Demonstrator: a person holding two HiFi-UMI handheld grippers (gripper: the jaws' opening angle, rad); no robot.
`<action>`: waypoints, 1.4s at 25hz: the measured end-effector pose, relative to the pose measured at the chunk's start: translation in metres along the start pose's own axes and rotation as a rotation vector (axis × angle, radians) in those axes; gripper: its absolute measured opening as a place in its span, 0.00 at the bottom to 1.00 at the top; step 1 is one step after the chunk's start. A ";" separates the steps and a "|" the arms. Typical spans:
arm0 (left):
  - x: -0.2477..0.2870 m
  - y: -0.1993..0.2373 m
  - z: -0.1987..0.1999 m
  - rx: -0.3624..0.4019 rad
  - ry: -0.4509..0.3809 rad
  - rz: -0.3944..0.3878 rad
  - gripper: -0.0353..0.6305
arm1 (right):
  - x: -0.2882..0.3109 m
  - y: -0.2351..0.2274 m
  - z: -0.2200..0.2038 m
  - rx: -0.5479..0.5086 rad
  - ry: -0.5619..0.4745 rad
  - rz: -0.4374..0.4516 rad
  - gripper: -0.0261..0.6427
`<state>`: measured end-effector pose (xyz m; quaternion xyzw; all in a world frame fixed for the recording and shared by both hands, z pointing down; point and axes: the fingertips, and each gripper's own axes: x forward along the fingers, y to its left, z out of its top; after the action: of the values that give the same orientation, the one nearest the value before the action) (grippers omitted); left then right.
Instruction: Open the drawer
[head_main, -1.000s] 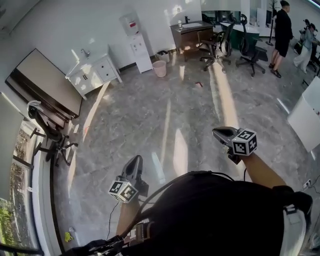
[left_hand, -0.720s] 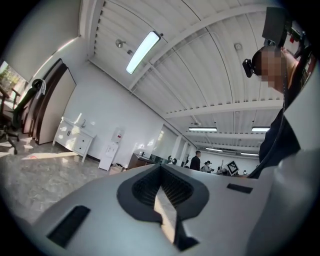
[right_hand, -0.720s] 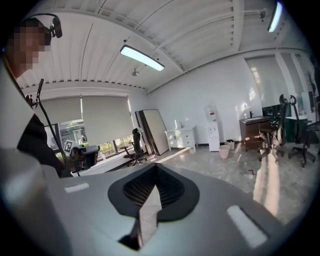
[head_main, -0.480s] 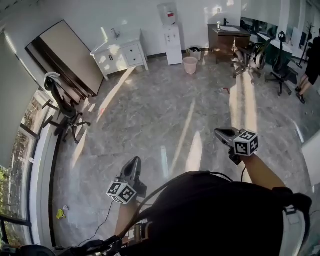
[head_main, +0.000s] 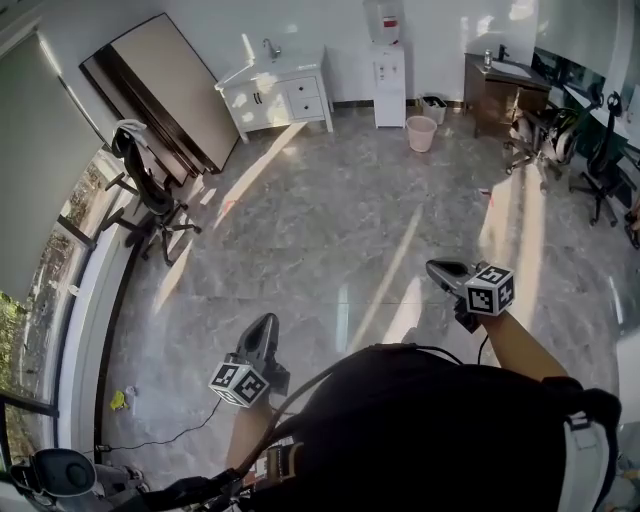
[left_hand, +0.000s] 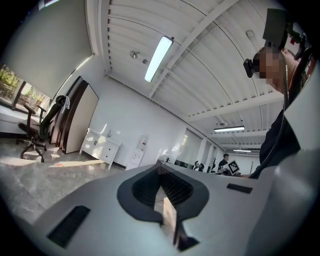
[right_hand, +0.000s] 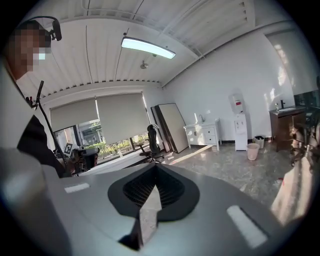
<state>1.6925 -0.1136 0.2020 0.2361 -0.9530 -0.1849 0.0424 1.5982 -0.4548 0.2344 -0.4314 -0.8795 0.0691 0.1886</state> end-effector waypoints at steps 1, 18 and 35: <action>0.016 0.001 0.005 0.007 -0.014 0.003 0.04 | 0.004 -0.016 0.008 -0.002 0.000 0.006 0.04; 0.229 -0.004 0.022 0.005 -0.071 0.078 0.04 | 0.080 -0.233 0.114 -0.038 0.022 0.102 0.04; 0.226 0.205 0.102 -0.014 -0.098 0.085 0.04 | 0.285 -0.184 0.160 -0.048 0.009 0.108 0.04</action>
<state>1.3860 -0.0166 0.1821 0.1859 -0.9618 -0.2008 0.0051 1.2418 -0.3381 0.2170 -0.4830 -0.8554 0.0562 0.1782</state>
